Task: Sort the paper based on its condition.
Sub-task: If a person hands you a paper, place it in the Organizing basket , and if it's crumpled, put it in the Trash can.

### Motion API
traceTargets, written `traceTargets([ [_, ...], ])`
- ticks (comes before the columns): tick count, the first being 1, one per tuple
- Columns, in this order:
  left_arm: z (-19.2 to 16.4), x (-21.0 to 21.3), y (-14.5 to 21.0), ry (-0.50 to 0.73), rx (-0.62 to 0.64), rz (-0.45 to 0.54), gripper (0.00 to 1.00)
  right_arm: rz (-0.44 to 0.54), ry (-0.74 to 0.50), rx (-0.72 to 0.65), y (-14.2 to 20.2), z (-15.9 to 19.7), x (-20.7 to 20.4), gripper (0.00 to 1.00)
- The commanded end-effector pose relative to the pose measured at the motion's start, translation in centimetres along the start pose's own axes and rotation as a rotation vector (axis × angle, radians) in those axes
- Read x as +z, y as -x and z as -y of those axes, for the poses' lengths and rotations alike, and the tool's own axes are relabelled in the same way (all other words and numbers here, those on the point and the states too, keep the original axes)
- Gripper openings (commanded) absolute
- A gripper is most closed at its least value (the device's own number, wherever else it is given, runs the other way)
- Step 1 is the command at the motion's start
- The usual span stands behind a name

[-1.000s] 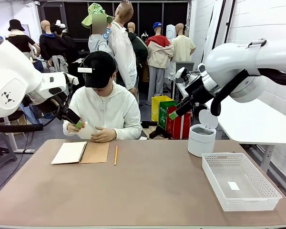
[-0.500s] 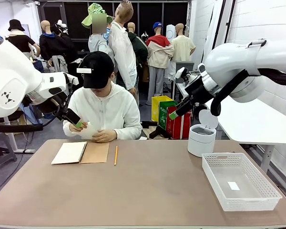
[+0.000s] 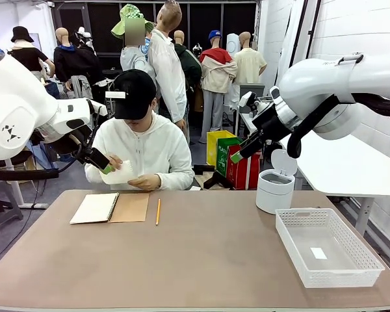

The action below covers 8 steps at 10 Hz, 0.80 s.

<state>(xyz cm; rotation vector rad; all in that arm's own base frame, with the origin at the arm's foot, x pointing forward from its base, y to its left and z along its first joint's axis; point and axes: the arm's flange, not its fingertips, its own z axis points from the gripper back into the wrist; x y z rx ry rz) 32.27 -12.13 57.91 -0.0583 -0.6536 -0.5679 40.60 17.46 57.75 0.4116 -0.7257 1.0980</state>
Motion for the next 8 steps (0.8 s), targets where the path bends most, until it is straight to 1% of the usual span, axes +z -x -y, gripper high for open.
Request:
traceTargets([
  [1,-0.09,-0.03,0.02,0.002,0.004,0.005,1.0,0.0,0.006,-0.004,-0.04,0.1,-0.2,1.0],
  [8,-0.09,-0.03,0.02,0.002,0.004,0.005,1.0,0.0,0.006,-0.004,-0.04,0.1,-0.2,1.0],
])
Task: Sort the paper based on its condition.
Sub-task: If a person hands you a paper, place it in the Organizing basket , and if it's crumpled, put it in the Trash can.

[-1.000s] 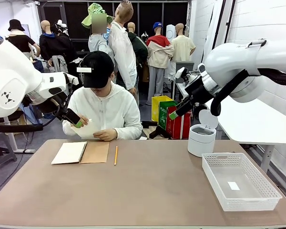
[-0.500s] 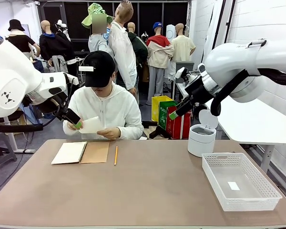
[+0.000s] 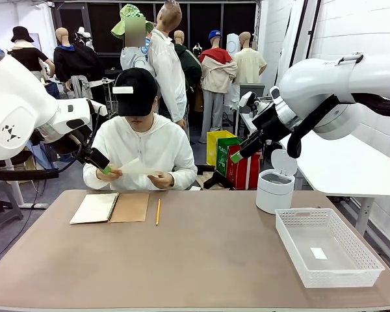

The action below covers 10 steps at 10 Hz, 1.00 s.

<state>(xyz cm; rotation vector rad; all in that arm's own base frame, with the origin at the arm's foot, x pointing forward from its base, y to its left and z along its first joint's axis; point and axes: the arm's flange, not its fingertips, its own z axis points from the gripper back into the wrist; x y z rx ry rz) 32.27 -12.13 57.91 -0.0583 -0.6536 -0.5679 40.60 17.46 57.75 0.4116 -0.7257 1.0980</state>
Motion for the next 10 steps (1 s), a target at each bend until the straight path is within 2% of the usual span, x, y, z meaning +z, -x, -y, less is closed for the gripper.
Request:
traceTargets([
  [1,-0.09,-0.03,0.02,0.002,0.004,0.005,1.0,0.0,0.006,-0.004,-0.04,0.1,-0.2,1.0],
  [10,-0.09,-0.03,0.02,0.002,0.004,0.005,1.0,0.0,0.006,-0.004,-0.04,0.1,-0.2,1.0],
])
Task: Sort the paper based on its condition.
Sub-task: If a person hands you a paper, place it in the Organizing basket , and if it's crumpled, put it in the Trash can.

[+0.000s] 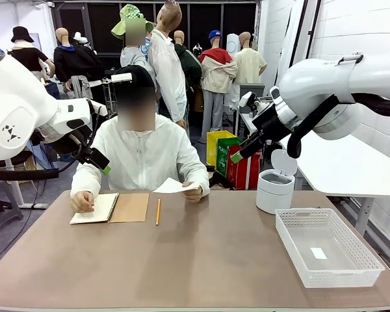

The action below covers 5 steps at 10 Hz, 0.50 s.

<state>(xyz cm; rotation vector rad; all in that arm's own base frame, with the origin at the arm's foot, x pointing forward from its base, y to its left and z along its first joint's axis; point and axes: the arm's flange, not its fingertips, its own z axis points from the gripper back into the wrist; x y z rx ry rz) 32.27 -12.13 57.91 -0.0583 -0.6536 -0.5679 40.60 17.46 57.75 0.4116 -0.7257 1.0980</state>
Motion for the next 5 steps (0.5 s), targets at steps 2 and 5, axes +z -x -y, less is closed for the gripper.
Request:
traceTargets([
  [2,-0.09,-0.03,0.02,0.002,0.004,0.005,1.0,0.0,0.006,-0.004,-0.04,0.1,-0.2,1.0],
  [5,-0.09,-0.03,0.02,0.002,0.004,0.005,1.0,-0.017,0.002,-0.063,-0.15,0.38,-0.37,1.0],
])
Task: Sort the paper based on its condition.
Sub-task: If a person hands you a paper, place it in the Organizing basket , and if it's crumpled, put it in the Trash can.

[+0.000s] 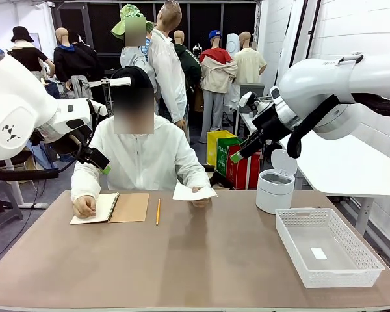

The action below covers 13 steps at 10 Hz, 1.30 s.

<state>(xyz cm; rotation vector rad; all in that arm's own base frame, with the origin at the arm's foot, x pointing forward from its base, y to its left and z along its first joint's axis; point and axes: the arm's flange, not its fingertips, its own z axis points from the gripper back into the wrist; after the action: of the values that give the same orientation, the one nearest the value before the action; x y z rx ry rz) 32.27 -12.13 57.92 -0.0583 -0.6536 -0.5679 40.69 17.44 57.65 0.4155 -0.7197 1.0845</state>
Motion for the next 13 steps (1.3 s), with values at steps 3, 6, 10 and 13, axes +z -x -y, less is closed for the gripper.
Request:
traceTargets([
  [3,-0.1,0.0,0.0,0.002,0.004,0.005,1.0,-0.082,-0.034,-0.399,0.9,1.5,-0.3,1.0],
  [6,-0.1,0.0,0.0,0.002,0.004,0.005,1.0,-0.161,-0.12,-0.594,2.8,2.4,-1.5,1.0],
  [10,-0.1,0.0,0.0,0.002,0.004,0.005,1.0,-0.177,-0.15,-0.626,4.5,1.9,-2.7,1.0],
  [13,-0.1,0.0,0.0,0.002,0.004,0.005,1.0,-0.177,-0.15,-0.626,4.5,1.9,-2.7,1.0],
])
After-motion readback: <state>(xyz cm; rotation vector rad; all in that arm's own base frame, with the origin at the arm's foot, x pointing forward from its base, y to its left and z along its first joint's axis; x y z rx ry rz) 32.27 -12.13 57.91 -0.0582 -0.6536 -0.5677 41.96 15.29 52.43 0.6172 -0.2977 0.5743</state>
